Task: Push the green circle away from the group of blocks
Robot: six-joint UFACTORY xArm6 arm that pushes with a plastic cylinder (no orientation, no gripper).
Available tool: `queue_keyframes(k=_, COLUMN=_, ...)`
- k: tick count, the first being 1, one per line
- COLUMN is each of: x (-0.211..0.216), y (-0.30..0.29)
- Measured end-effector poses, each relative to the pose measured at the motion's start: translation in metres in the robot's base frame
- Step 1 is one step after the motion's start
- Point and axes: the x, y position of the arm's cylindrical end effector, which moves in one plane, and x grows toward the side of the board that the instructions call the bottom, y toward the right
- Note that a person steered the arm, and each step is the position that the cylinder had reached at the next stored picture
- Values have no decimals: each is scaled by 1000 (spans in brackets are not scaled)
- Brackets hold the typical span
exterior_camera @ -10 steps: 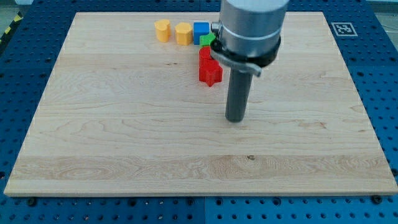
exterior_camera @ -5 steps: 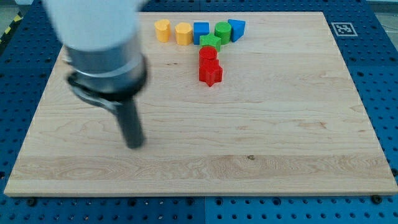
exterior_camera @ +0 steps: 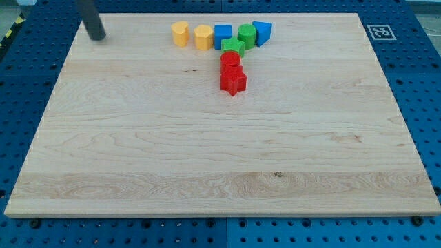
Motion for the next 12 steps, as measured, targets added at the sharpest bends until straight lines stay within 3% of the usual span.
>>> queue_keyframes(k=4, x=-44, y=146)
queue_keyframes(k=5, x=-41, y=201)
queue_keyframes(k=7, x=0, y=254)
queue_keyframes(k=9, x=4, y=265)
queue_keyframes(k=11, x=61, y=276)
queue_keyframes(k=12, x=54, y=276)
